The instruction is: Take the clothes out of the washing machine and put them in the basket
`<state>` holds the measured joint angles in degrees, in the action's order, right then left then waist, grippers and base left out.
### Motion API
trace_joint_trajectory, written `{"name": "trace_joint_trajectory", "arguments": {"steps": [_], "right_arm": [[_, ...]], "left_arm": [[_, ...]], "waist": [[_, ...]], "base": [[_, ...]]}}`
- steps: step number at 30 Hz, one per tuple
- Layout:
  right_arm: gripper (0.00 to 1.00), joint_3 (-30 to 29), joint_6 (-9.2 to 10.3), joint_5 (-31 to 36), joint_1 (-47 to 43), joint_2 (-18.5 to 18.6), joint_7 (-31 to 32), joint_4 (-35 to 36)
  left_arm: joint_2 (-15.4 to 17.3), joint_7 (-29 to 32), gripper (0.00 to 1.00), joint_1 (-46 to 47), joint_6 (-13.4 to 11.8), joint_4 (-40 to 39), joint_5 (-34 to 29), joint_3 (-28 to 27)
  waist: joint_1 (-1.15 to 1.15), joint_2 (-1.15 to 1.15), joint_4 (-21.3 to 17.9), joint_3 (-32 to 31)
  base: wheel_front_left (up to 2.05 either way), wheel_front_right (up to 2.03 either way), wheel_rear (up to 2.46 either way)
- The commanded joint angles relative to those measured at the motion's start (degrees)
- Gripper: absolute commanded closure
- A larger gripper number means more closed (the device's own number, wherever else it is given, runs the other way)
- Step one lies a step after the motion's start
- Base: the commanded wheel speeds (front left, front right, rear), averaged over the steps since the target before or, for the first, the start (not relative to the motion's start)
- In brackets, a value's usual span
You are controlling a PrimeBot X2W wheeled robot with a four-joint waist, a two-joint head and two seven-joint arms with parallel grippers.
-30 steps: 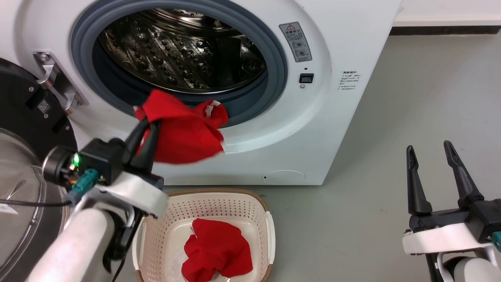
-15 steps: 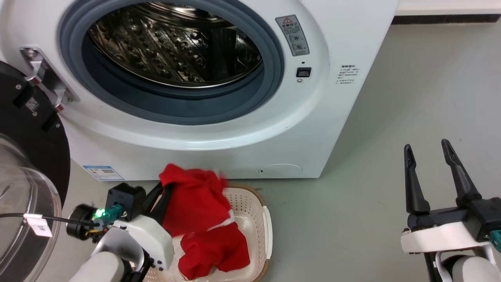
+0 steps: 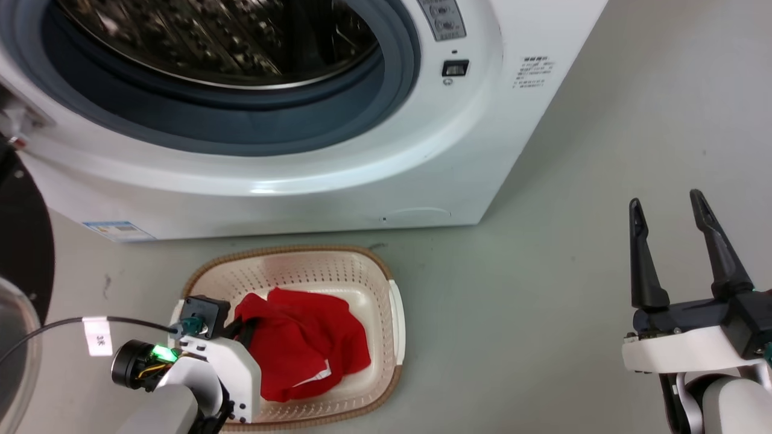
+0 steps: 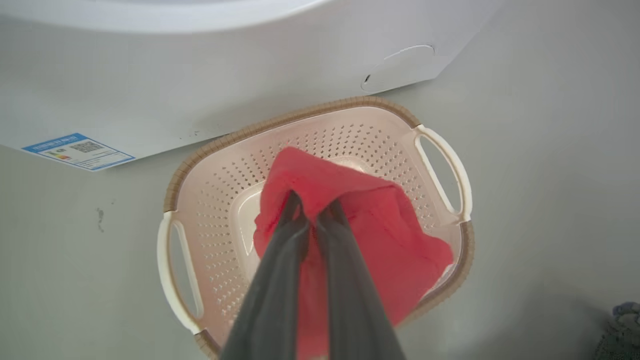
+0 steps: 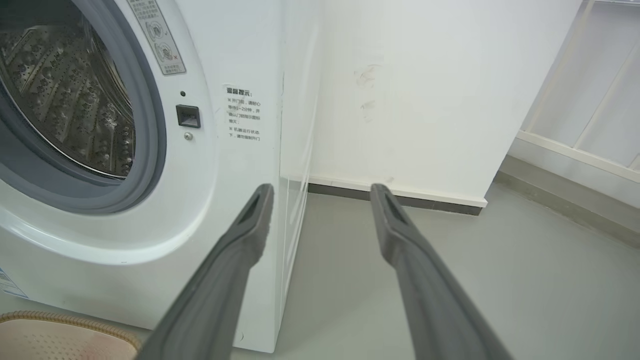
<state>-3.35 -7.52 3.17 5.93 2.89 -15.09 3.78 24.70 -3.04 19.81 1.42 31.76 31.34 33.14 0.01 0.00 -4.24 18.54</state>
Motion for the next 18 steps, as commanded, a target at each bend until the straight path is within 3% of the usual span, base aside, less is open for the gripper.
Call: {"name": "trace_joint_trajectory", "arguments": {"steps": [1, 9, 18], "right_arm": [[0.00, -0.08, 0.05, 0.46, 1.33, -0.05, -0.12, 0.62], [0.00, -0.17, 0.05, 0.26, 3.13, -0.05, -0.12, 2.53], [0.00, 1.30, 0.05, -1.50, 5.37, -0.05, -0.12, 3.44]], "left_arm": [[-1.16, -0.70, 1.00, 2.72, 0.67, 4.40, -0.33, 0.34], [-5.51, -3.96, 1.00, 11.50, 3.05, 21.37, -0.22, 0.90], [-7.75, -7.98, 1.00, 19.25, 3.73, 34.31, 0.14, 0.56]], "waist": [[-0.01, 0.00, -1.24, 3.71], [-0.01, 0.00, -3.41, 11.59], [-0.01, 0.00, -6.05, 17.18]], "base": [[0.00, 0.00, 0.00], [0.00, 0.00, 0.00], [0.00, 0.00, 0.00]]}}
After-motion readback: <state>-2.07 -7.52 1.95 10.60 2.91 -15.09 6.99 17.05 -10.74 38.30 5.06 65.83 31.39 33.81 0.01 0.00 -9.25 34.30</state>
